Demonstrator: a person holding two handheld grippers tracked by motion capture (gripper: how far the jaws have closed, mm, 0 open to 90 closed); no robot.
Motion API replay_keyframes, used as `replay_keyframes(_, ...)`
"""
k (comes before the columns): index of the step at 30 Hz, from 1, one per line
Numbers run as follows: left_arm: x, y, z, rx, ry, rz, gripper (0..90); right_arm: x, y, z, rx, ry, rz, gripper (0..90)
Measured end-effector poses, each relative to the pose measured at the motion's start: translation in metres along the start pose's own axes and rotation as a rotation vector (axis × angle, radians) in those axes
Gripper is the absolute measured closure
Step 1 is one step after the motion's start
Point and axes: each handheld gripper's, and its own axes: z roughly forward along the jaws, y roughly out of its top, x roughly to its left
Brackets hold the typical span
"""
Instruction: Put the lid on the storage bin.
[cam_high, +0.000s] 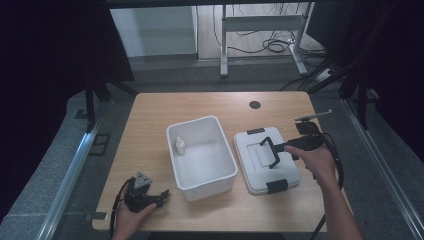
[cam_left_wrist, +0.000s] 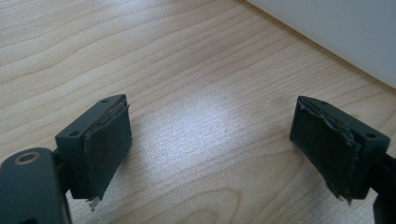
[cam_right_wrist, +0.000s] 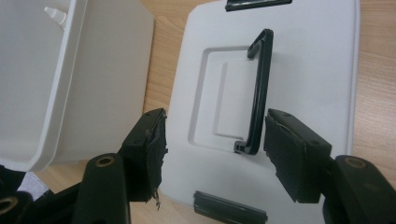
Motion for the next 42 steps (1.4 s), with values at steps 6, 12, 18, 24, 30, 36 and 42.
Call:
replay_keyframes(6,0.0,0.0,0.0,0.0,0.0,0.0,12.5,0.002,0.009,0.006,0.024,0.007,0.007,40.2)
replay_keyframes(12,0.0,0.0,0.0,0.0,0.0,0.0,12.5,0.003,0.022,0.017,0.071,-0.019,0.014,42.4)
replay_keyframes(18,0.0,0.0,0.0,0.001,-0.001,0.0,12.4,0.002,0.035,0.024,0.113,-0.038,0.022,44.9)
replay_keyframes(24,0.0,0.0,0.0,0.002,-0.001,0.001,12.3,-0.003,0.045,0.032,0.164,-0.06,0.022,46.9)
replay_keyframes(30,0.0,0.0,0.0,0.002,-0.001,0.002,12.3,-0.011,0.051,0.046,0.215,-0.081,0.015,47.1)
replay_keyframes(36,0.0,0.0,0.0,0.002,-0.001,0.002,12.2,-0.024,0.05,0.057,0.237,-0.083,0.04,47.1)
replay_keyframes(42,0.0,0.0,0.0,0.002,0.0,0.002,12.2,-0.031,0.048,0.065,0.267,-0.088,0.04,53.9)
